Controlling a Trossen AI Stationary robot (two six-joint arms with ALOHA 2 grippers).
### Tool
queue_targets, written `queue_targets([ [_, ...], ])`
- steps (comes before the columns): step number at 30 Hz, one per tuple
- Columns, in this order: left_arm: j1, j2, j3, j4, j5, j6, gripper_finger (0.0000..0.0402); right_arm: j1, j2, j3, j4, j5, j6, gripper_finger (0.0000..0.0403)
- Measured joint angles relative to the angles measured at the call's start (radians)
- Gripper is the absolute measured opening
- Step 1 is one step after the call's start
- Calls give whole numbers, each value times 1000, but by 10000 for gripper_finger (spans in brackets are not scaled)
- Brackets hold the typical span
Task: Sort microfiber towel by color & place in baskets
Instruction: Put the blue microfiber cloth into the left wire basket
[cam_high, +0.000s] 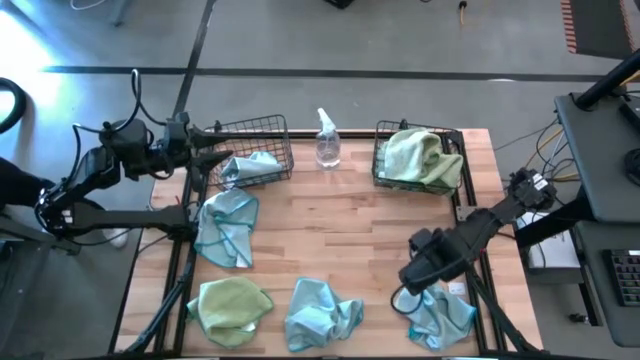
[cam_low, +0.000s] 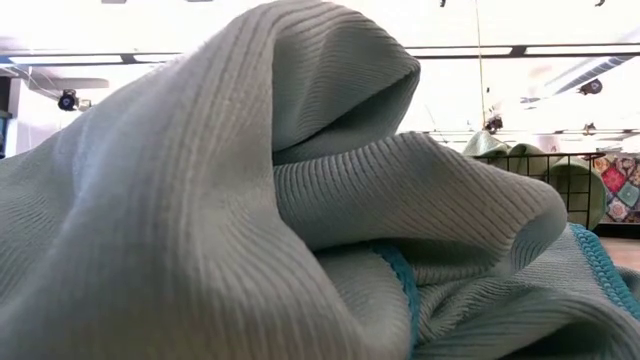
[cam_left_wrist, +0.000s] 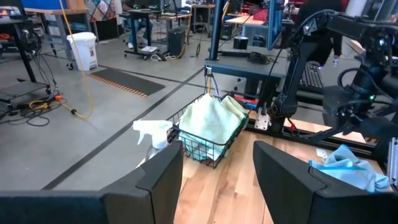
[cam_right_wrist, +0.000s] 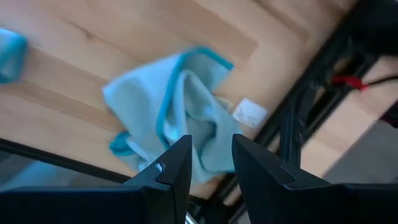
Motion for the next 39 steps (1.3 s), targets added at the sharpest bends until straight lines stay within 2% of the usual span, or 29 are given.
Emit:
queue_targets([
  [4,0,0,0,0,0,3,180,50,0,-58,91,-33,81,109],
  [10,0,1,0,1,0,9,180,106,0,-154,396,-37,162,109],
  [13,0,1,0,2,0,4,180,130,0,-205,492,-37,201,109],
  [24,0,16,0,12,0,-89,180,180,0,-337,558,-95,245,109],
  [35,-1,54,0,21,27,-121,180,190,0,-445,586,-96,243,109],
  [39,0,64,0,22,37,-121,180,190,0,-507,671,-96,244,109],
])
